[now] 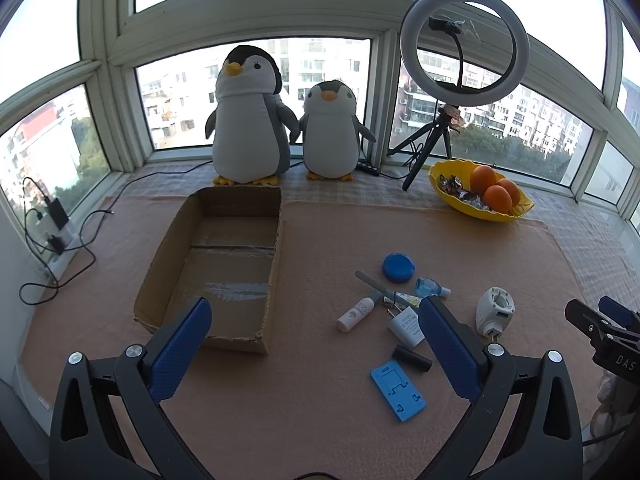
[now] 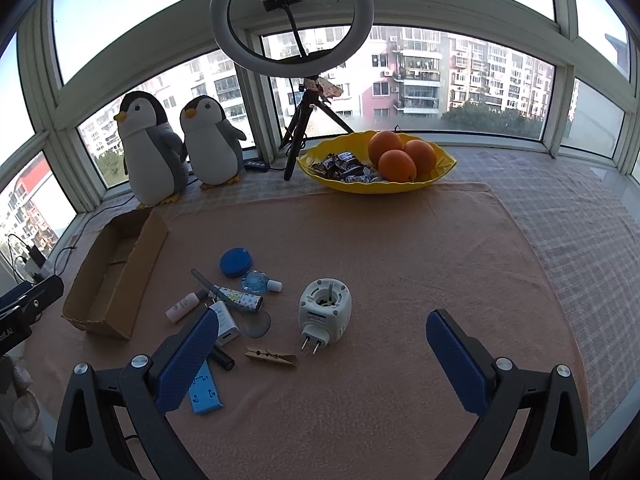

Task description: Organize rigid objects

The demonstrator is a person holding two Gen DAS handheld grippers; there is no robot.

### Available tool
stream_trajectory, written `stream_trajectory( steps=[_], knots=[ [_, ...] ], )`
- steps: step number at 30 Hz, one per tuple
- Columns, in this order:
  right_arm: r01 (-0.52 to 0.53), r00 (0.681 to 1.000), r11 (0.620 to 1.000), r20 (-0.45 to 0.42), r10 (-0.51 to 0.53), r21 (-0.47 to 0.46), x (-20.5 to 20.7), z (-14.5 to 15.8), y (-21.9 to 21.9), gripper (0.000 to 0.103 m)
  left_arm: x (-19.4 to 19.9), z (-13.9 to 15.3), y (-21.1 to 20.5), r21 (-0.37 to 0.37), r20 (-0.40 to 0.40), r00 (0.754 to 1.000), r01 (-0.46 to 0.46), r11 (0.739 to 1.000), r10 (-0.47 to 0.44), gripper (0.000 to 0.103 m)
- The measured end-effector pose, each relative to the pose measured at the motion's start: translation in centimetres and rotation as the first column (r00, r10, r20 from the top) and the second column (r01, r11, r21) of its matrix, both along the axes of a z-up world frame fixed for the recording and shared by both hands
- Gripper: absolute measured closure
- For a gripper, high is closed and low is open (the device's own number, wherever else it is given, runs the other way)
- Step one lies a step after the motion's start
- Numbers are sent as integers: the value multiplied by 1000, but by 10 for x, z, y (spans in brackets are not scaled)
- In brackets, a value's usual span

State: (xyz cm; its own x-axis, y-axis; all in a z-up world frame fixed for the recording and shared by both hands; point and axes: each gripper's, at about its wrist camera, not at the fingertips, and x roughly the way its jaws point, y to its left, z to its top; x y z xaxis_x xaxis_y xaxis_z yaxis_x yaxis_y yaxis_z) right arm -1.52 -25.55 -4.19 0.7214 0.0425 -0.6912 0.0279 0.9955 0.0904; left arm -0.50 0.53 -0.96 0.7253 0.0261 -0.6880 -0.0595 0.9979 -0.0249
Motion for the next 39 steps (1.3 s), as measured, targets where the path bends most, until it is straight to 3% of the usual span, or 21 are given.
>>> stream_trajectory(
  steps=[21,31,34,39],
  knots=[
    [8,1000,1000,-7,-8,-23,16,-19,-19,0,7,-10,14,6,-21,999,-46,999,47,0],
    [11,990,995,-139,4,103,49,-45,-47,1,8,-16,22,11,-38,997,-64,998,65,0],
    [19,983,990,-185,8,142,64,-56,-53,5,9,-17,22,10,-41,997,-64,998,64,0],
    [29,966,981,-259,22,192,84,-77,-63,22,8,-18,21,19,-44,997,-63,998,64,0]
  ],
)
